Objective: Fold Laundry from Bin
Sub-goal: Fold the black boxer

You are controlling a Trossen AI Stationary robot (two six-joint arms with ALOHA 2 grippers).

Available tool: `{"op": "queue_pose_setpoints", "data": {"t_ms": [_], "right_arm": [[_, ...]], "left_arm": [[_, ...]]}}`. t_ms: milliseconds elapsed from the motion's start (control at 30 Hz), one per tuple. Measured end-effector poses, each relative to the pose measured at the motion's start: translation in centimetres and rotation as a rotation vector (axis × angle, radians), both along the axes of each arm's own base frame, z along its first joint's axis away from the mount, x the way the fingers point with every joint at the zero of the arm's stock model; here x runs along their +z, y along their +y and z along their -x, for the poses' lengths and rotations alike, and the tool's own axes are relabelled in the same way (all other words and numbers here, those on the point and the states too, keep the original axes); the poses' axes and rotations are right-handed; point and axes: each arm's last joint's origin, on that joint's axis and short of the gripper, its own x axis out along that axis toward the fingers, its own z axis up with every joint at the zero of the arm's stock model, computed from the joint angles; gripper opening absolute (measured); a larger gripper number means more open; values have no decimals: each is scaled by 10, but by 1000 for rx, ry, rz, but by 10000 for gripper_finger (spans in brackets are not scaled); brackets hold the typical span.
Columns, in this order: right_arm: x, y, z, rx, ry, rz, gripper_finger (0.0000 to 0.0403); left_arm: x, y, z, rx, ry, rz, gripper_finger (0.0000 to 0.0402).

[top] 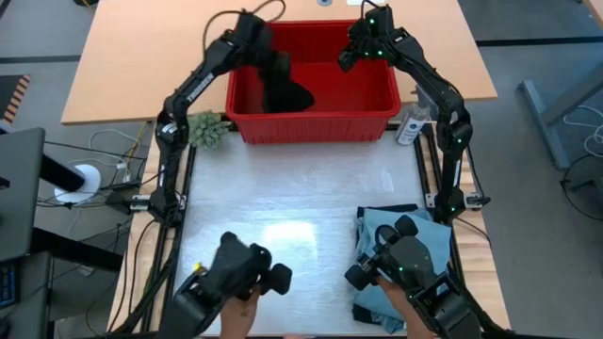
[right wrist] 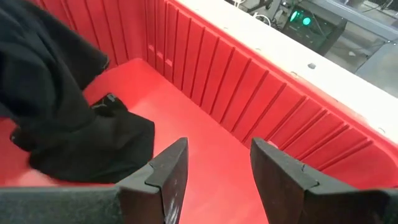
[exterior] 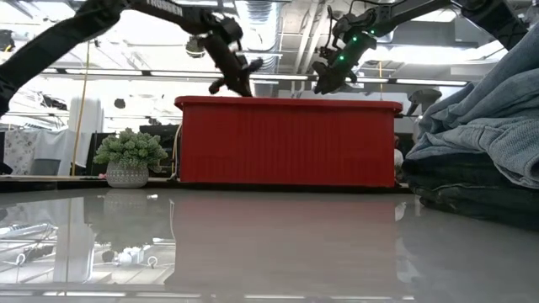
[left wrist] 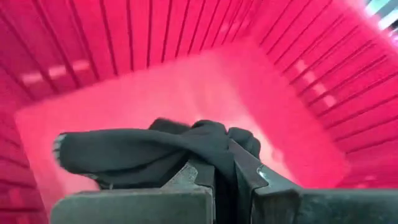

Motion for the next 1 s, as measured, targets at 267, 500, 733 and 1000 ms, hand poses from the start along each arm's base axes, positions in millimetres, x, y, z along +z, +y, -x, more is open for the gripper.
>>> {"op": "queue_pose_setpoints", "data": {"t_ms": [267, 500, 733, 1000], "right_arm": [[0, 0, 0, 0, -3, 4, 198], [1, 0, 0, -1, -7, 3, 198], [0, 3, -5, -23, -62, -46, 198], [5, 31, -32, 212, -244, -231, 198]], "left_arm": [[85, -43, 28, -63, -224, -192, 0], [151, -106, 58, -253, -387, -316, 0], [207, -195, 96, -573, -554, -393, 0], [216, -301, 149, -761, -475, -327, 0]]}}
